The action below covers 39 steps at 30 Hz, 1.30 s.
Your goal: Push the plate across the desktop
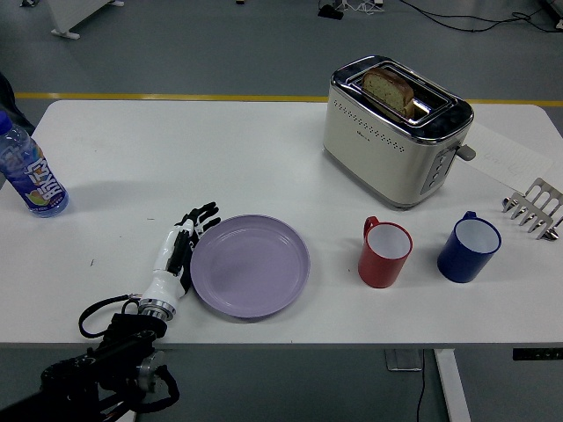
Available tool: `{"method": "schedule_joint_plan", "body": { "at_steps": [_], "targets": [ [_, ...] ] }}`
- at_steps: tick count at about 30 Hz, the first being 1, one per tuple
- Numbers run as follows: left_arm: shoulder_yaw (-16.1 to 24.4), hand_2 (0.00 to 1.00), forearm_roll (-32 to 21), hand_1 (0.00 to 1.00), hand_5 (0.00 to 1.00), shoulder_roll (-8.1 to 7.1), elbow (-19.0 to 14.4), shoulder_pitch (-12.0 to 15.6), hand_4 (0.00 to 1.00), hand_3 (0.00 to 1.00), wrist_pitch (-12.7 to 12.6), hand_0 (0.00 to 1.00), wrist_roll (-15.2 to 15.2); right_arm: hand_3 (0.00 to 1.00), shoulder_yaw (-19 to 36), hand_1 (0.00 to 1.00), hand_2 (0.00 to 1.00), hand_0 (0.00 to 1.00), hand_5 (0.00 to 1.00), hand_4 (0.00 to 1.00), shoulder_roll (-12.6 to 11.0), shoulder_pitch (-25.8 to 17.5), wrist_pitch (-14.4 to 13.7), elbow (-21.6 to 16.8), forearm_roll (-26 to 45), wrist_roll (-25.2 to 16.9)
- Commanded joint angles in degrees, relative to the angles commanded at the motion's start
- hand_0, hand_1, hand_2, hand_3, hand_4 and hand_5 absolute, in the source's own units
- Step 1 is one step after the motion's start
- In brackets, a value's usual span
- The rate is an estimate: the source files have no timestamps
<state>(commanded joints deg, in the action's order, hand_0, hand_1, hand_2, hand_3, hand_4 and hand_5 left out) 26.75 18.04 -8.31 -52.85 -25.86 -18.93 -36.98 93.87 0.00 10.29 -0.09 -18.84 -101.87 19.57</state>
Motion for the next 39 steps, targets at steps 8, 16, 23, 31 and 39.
{"method": "schedule_joint_plan", "body": {
  "at_steps": [8,16,23,31,39],
  "targets": [
    [-2.01,0.849,-0.21,0.800,0.998,0.56,-0.11,-0.92,0.429,0.771,0.16,0.766,0.00,0.617,0.24,0.538,0.613,0.578,0.636,0.138,0.00,0.11,0.21,-0.03,-0.51,-0.04],
    [-3.83,0.849,-0.32,0.800,0.998,1.02,-0.06,-1.64,0.427,0.769,0.24,0.765,0.00,0.617,0.49,0.537,0.613,0.578,0.634,0.139,0.00,0.06,0.34,0.03,-0.96,-0.31],
    [-4.79,0.847,-0.47,0.800,0.998,1.08,-0.14,-2.15,0.425,0.769,0.35,0.763,0.00,0.617,0.42,0.538,0.612,0.578,0.635,0.140,0.00,0.11,0.34,0.06,-0.89,-0.39],
    [-5.35,0.847,-0.51,0.799,0.998,0.97,-0.27,-2.56,0.424,0.769,0.40,0.764,0.00,0.617,0.23,0.537,0.612,0.579,0.633,0.140,0.00,0.24,0.34,0.08,-0.71,-0.35],
    [-5.86,0.845,-0.26,0.798,0.998,0.92,-0.49,-2.83,0.422,0.768,0.38,0.763,0.00,0.617,0.22,0.537,0.612,0.578,0.633,0.140,0.00,0.23,0.37,0.10,-0.76,-0.39]
  ]
}}
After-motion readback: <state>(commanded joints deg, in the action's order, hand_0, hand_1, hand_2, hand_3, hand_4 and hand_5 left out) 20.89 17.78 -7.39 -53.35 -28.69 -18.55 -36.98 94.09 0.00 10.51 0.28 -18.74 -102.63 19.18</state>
